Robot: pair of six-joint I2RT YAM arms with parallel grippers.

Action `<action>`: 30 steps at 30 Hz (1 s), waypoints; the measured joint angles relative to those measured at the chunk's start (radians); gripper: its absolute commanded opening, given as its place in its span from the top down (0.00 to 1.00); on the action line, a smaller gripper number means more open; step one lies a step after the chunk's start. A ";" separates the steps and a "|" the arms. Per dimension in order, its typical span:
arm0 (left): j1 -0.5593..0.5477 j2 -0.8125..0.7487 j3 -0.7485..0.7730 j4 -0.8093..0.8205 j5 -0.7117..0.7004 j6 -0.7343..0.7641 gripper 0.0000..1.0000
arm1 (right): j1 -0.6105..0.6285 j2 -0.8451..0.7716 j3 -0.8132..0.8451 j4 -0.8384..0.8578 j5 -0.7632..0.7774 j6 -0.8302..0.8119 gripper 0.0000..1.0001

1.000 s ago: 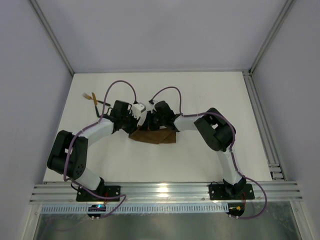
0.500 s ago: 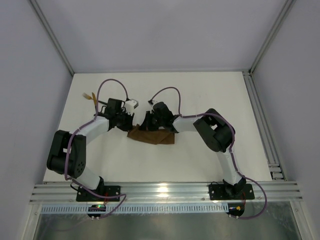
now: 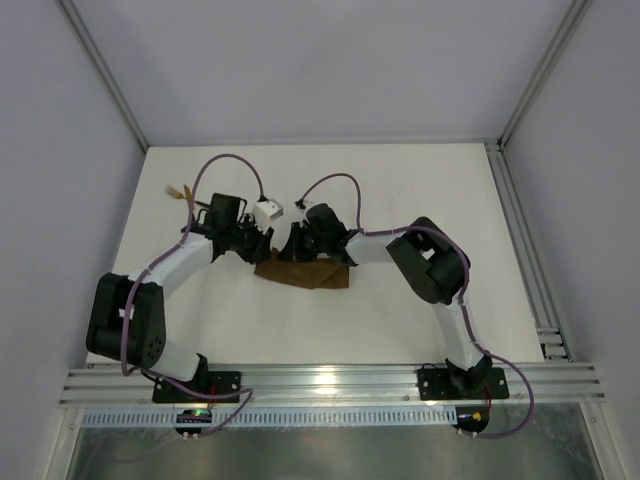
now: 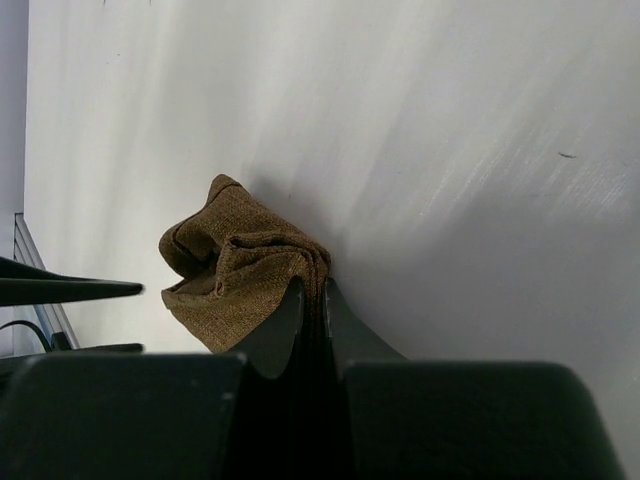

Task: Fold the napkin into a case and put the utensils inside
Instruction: Smooth out the smaller rectangle-folded napkin at the center of the board.

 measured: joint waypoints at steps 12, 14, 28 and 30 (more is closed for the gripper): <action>-0.048 0.185 0.004 0.006 -0.070 -0.011 0.77 | -0.006 0.000 -0.011 0.023 -0.078 -0.064 0.95; -0.048 0.187 0.010 0.013 -0.080 -0.033 0.79 | -0.013 0.000 -0.015 0.030 -0.097 -0.078 0.93; -0.050 0.205 0.013 0.060 -0.092 -0.089 0.88 | -0.067 -0.086 -0.048 -0.036 -0.169 -0.156 0.63; -0.048 0.207 0.016 0.060 -0.092 -0.094 0.90 | -0.071 -0.117 -0.053 -0.039 -0.151 -0.149 0.63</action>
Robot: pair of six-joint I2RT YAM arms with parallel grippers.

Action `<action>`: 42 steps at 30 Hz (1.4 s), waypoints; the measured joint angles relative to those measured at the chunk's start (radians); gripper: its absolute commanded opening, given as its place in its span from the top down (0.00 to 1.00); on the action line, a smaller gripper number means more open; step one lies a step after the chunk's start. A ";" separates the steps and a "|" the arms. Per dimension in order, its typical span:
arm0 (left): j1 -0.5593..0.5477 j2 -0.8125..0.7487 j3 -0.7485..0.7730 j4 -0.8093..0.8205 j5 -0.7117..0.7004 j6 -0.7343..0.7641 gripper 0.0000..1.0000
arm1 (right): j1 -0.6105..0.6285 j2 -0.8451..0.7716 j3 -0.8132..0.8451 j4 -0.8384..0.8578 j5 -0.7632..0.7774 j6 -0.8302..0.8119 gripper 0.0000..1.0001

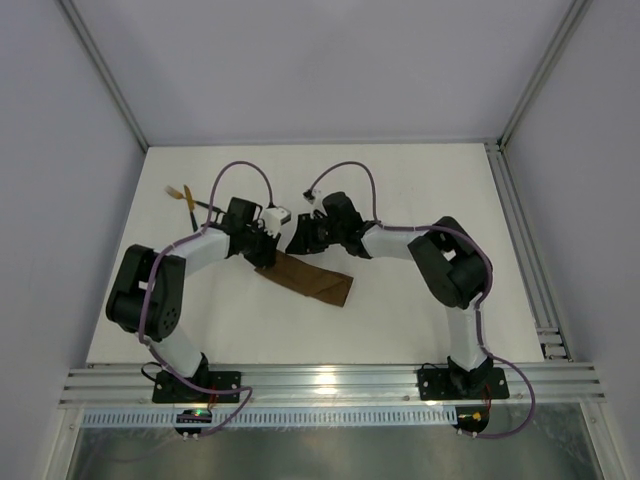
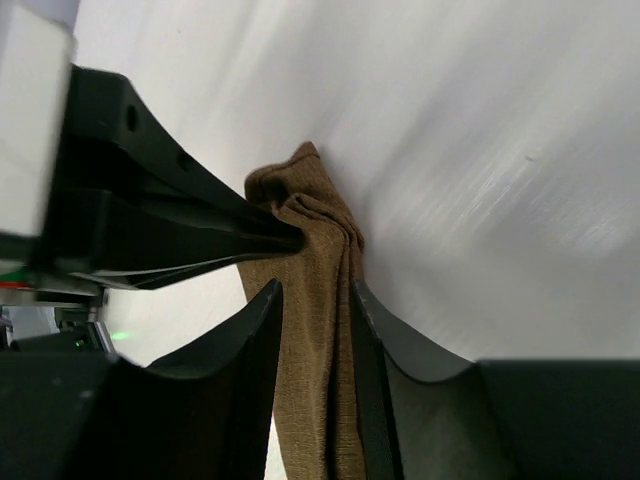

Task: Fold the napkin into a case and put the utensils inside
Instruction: Smooth out the smaller rectangle-folded napkin at the center of the board.

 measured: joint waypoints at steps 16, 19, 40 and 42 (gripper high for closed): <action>0.005 0.012 0.012 0.001 0.004 -0.024 0.98 | 0.015 -0.057 -0.047 -0.082 0.050 -0.007 0.70; 0.005 0.012 0.012 0.001 0.004 -0.026 0.98 | 0.030 -0.074 -0.082 -0.030 0.054 0.020 0.78; 0.005 0.012 0.012 0.001 0.004 -0.041 0.98 | 0.084 -0.154 -0.183 0.155 0.261 0.151 0.66; 0.006 0.012 0.012 0.001 0.004 -0.041 0.98 | 0.086 -0.154 -0.184 0.158 0.258 0.151 0.85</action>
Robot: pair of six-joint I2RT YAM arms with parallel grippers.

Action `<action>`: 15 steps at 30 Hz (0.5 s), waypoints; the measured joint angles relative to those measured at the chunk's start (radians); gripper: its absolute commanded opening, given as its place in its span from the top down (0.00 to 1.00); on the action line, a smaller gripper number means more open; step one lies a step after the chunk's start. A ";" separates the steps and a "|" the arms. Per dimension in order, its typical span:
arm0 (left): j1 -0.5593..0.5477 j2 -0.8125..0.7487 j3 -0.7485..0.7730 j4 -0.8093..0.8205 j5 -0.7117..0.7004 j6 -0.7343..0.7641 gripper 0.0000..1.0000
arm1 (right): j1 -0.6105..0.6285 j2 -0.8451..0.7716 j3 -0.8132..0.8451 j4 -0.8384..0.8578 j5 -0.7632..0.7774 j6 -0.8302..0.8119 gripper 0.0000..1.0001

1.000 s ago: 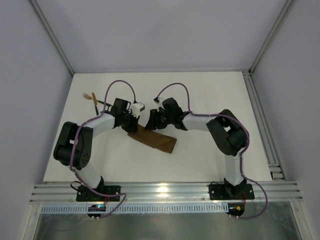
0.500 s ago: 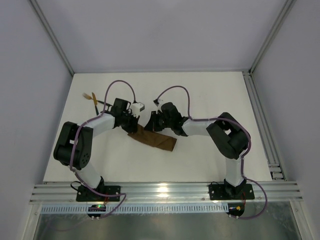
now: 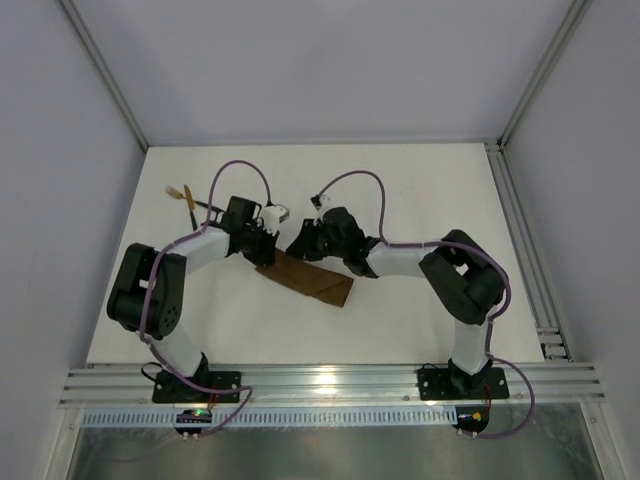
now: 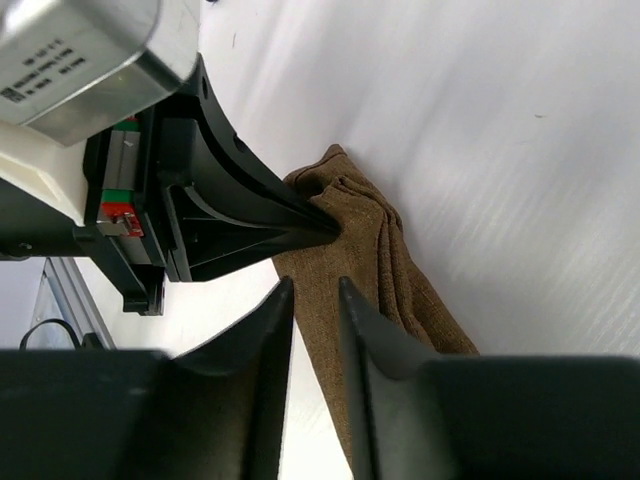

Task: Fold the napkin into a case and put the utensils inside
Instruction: Smooth out the smaller rectangle-folded napkin at the center of the board.

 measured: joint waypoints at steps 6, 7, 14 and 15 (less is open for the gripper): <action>0.001 0.000 0.000 0.000 0.002 -0.001 0.98 | 0.023 0.063 0.037 0.093 -0.029 0.057 0.97; 0.001 0.000 0.000 0.000 0.002 -0.001 0.98 | 0.029 0.083 0.042 0.112 -0.034 0.070 0.97; 0.002 0.000 0.000 0.000 0.006 -0.001 0.98 | 0.048 0.208 0.063 0.163 -0.047 0.164 0.97; 0.003 0.000 0.000 0.000 0.008 -0.001 0.98 | 0.048 0.217 0.063 0.166 -0.045 0.174 0.97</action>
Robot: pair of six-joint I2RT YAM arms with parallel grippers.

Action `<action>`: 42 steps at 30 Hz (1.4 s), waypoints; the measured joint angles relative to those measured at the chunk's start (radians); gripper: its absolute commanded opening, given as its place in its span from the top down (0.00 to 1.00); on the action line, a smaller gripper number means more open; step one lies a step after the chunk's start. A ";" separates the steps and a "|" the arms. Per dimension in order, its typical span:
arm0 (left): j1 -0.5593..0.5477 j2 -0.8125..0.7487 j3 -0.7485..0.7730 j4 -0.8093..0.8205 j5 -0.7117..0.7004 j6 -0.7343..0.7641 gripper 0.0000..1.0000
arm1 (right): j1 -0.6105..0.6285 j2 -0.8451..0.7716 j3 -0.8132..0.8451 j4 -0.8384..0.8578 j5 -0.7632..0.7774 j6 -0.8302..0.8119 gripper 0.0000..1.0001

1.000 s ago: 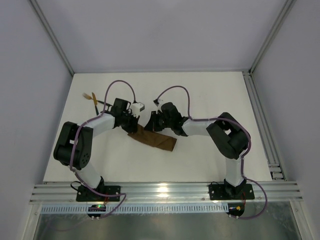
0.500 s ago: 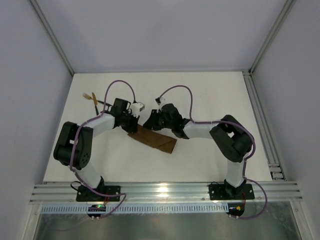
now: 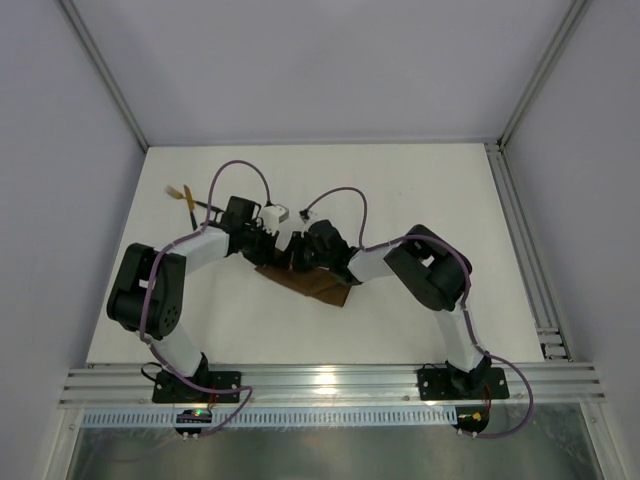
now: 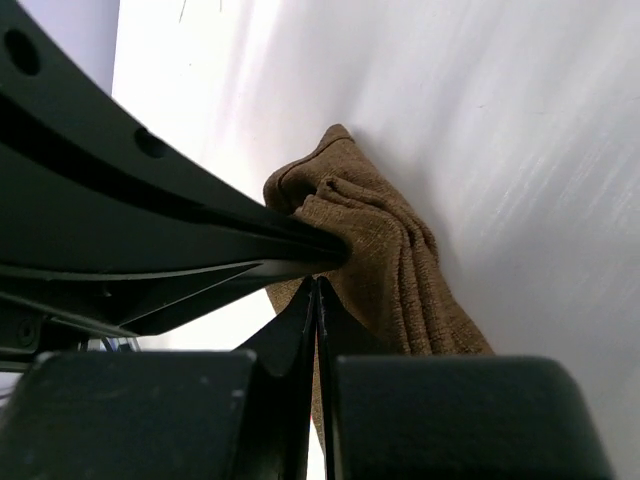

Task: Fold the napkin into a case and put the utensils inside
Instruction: Smooth out the smaller rectangle-folded napkin at the center of the board.

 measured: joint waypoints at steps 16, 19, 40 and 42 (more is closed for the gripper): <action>0.008 -0.002 0.002 -0.010 0.017 0.023 0.79 | 0.000 0.025 0.029 -0.054 0.079 0.071 0.97; 0.010 -0.023 0.004 -0.055 0.054 0.043 0.70 | 0.000 0.026 0.032 -0.057 0.087 0.092 0.97; 0.042 -0.045 0.148 -0.163 -0.122 0.187 0.68 | 0.000 0.040 0.031 -0.031 0.080 0.132 0.97; 0.014 -0.033 0.124 -0.143 -0.143 0.216 0.67 | 0.000 0.042 0.031 -0.027 0.079 0.132 0.97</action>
